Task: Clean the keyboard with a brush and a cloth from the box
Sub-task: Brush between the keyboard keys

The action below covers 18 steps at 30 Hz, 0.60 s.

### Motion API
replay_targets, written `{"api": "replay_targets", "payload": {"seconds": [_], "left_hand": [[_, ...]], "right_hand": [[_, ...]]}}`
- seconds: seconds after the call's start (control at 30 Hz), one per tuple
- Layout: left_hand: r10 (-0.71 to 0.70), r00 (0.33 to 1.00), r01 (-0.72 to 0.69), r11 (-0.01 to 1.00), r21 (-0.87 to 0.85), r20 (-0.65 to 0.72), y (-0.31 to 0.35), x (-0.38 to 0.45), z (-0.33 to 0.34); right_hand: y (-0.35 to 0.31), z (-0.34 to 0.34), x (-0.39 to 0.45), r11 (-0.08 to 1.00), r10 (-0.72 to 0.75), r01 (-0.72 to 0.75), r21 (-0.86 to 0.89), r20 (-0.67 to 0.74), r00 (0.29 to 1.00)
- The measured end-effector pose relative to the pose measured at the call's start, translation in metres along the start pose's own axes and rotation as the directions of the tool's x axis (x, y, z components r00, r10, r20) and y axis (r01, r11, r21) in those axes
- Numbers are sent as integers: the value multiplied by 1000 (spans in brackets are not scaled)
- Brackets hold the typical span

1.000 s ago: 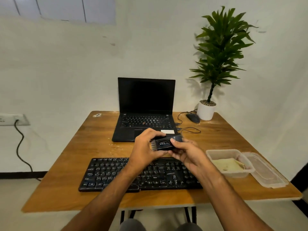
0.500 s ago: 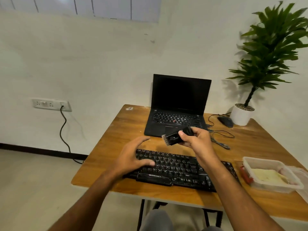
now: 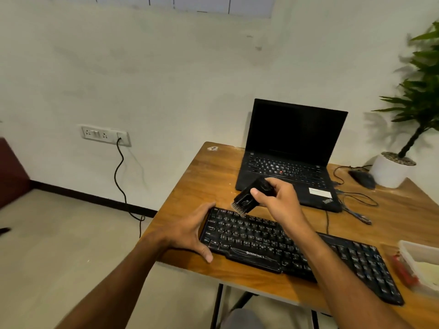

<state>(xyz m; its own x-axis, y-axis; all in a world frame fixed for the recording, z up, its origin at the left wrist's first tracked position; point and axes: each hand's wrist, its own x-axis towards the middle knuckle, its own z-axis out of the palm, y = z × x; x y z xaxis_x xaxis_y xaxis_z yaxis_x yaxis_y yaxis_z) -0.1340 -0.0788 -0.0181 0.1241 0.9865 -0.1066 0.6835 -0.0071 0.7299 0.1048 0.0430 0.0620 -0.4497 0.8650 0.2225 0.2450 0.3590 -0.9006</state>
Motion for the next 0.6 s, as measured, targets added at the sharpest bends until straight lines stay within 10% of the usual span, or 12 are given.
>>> {"api": "replay_targets", "payload": {"seconds": [0.6], "left_hand": [[-19, 990, 19, 1000, 5, -139, -2, 4, 9]], "right_hand": [[-8, 64, 42, 909, -130, 171, -380, 132, 983]]}}
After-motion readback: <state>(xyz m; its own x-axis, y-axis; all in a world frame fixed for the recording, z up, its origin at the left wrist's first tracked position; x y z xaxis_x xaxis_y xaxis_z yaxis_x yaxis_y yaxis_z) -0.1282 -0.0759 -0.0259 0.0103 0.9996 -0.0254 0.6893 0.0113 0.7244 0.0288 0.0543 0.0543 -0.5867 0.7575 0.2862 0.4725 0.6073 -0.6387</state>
